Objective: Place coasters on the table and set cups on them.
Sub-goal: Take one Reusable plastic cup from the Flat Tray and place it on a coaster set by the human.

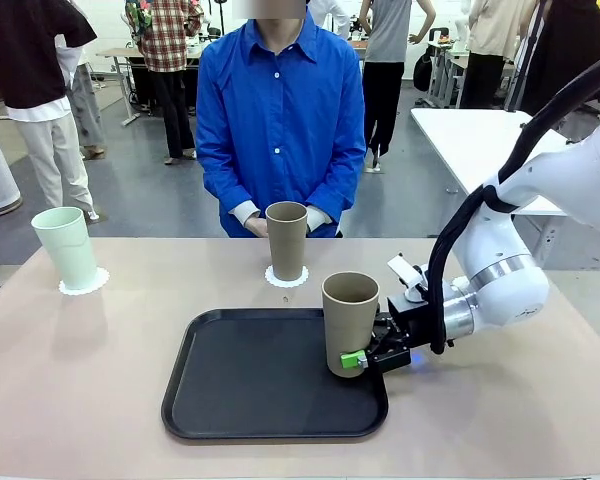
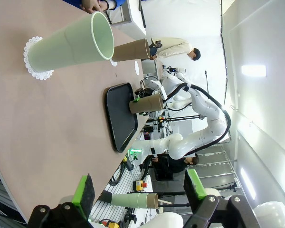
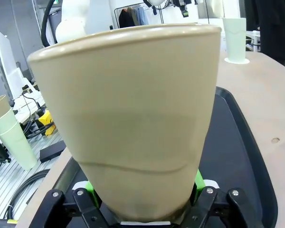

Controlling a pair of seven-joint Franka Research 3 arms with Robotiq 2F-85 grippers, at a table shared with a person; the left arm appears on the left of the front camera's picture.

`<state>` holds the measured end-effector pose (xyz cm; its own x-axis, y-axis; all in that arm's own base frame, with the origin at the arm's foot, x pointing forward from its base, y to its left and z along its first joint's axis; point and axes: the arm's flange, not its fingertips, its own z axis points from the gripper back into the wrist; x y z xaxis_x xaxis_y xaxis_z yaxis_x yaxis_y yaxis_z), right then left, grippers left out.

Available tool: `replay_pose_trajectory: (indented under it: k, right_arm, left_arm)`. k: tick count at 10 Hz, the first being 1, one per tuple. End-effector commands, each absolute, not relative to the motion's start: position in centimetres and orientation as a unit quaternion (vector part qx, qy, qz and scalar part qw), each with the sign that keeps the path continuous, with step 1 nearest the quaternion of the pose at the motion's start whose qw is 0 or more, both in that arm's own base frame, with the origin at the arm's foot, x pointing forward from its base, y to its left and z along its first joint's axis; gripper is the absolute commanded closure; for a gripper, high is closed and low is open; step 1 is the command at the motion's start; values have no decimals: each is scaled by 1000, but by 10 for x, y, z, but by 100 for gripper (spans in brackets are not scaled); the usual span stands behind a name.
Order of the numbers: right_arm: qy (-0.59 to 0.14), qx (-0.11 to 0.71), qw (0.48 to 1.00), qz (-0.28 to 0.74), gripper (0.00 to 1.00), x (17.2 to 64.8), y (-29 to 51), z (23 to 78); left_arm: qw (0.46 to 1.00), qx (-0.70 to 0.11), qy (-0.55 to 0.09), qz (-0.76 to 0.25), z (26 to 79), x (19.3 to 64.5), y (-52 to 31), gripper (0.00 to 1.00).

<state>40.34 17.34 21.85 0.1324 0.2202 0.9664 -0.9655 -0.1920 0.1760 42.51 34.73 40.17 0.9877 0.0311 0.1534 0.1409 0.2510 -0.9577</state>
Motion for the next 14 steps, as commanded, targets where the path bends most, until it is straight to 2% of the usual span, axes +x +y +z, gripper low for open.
replay_pose_trajectory:
  k: [1,4,7,14]
  right_arm:
    - [-380,508,540,554,100,381,171,265]
    - [-387,503,555,538,100,371,157,358]
    - [-384,475,588,530,100,371,151,415]
    - [-396,481,577,529,100,373,148,424]
  left_arm:
    - [789,-609,-70,-33,403,424,348,0]
    - [789,-609,-70,-33,403,424,348,0]
    - [789,-609,-70,-33,403,424,348,0]
    - [789,-609,-70,-33,403,424,348,0]
